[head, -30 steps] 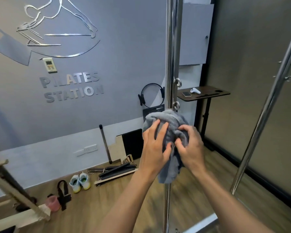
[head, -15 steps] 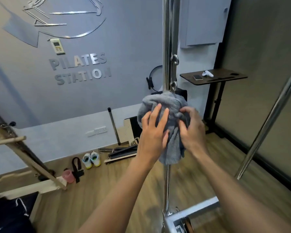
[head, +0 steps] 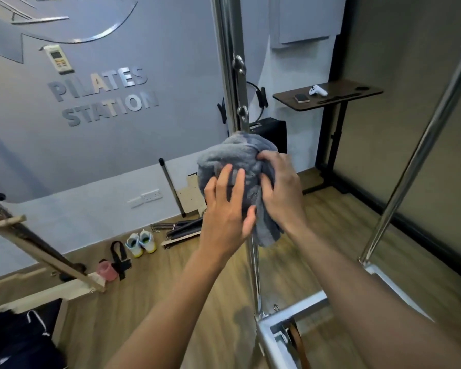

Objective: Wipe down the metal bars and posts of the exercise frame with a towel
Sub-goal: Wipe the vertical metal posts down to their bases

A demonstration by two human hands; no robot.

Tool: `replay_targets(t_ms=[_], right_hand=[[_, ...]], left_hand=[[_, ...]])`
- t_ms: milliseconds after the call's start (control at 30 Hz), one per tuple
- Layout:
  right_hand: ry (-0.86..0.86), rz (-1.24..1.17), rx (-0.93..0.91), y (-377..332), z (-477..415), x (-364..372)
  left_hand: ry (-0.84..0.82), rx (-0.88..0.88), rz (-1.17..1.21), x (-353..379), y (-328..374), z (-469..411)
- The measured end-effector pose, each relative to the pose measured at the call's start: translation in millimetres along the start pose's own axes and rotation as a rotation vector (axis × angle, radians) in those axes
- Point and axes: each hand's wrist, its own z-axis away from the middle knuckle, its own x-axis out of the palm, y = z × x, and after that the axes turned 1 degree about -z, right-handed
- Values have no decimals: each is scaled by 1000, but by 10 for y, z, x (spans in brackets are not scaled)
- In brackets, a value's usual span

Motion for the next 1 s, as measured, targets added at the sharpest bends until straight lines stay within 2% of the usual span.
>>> replay_targets(t_ms=[33,100,167,200,267,333,400,467,567,667,700,800,867,1000], right_hand=[[-11,-18,32,54,34,43],[-85,-52,154,235,138,91],[-201,-39,229,379,226,59],[-234,-16,235,397,232,34],[-187,-2,194,336,193,2],[-77,-21,95,179,138,0],[-10,-50,5,114,118,58],[-5,-72,13,213,179,139],[-39,-105,155,438,351,210],[-115,-119,245,481,383,173],[-100,-108,219,432,346,143],[49,-39,41,221,233,110],[117,-5,-29,166,289,197],[74,9,27,438,698,427]], left_hand=[[10,68,-41,4,-7,-29],[13,313,-153,54,-23,-8],[-51,482,-191,107,-71,69],[-84,477,-176,121,-100,107],[-97,286,-40,142,-127,158],[-32,30,193,92,-112,94],[44,-93,318,78,-105,-17],[31,-61,228,81,-88,-50],[-101,245,-112,153,-59,131],[-183,393,-182,166,-69,242],[-153,359,-146,150,-83,236],[-54,67,196,127,-162,171],[-24,-45,339,155,-191,146],[-73,-130,448,217,-150,203]])
